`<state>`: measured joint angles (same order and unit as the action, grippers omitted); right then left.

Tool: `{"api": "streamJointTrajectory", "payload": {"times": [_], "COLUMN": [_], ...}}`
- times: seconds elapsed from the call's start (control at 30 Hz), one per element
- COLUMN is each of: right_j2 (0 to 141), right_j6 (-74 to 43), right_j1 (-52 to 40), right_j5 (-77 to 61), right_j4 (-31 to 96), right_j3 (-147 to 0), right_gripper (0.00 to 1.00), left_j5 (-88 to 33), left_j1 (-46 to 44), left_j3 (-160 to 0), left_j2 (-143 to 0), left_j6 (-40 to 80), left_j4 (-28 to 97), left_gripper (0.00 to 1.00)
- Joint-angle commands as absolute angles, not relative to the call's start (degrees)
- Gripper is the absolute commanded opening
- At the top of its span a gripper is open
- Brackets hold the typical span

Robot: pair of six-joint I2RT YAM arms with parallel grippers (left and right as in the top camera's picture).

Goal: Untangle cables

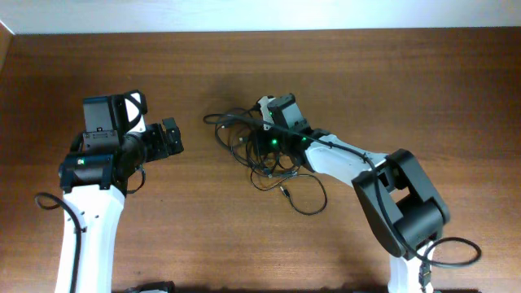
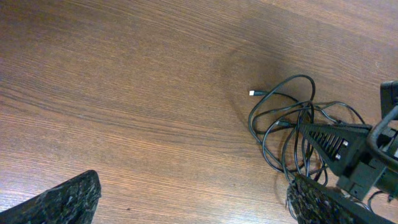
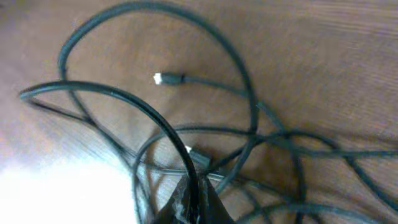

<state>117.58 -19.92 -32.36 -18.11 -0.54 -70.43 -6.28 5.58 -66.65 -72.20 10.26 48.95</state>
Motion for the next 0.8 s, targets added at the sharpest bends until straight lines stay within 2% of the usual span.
{"api": "streamJointTrajectory", "payload": {"times": [0.0, 0.13, 0.27, 0.4, 0.6, 0.7, 0.73, 0.77], "right_j2": [103.92, 86.00, 76.18, 76.05, 78.15, 78.15, 78.15, 78.15], "right_j6": [-19.70, -14.98, -15.00, -15.00, -15.03, -15.03, -15.07, -15.07], "right_j1": [-32.49, -31.00, -26.39, -23.11, -23.70, -23.66, -23.59, -23.59], "right_j5": [-21.43, -20.38, -18.59, -18.57, -22.48, -26.39, -26.57, -26.57], "right_j4": [4.49, 10.94, 19.22, 31.33, 31.75, 32.84, 32.58, 32.03], "right_j3": [-73.19, -73.34, -73.34, -73.30, -73.30, -73.30, -73.30, -73.30], "right_gripper": [0.04, 0.04, 0.04, 0.04, 0.04, 0.04, 0.04, 0.04], "left_j5": [-7.09, -7.09, -7.09, -7.09, -8.03, -23.27, -26.22, -29.80], "left_j1": [5.76, 5.76, 5.76, 5.76, 5.74, 5.74, 5.65, 4.97], "left_j3": [-67.77, -67.77, -67.77, -67.77, -67.77, -67.77, -67.53, -66.94], "left_j2": [-71.29, -71.29, -71.29, -71.29, -71.29, -71.29, -71.55, -72.01], "left_j6": [9.52, 9.52, 9.52, 9.52, 9.56, 9.72, 9.82, 11.31], "left_j4": [48.95, 48.93, 48.93, 48.95, 48.84, 48.07, 48.12, 48.29], "left_gripper": [0.99, 0.99, 0.99, 0.99, 0.99, 1.00, 0.71, 0.81]}}
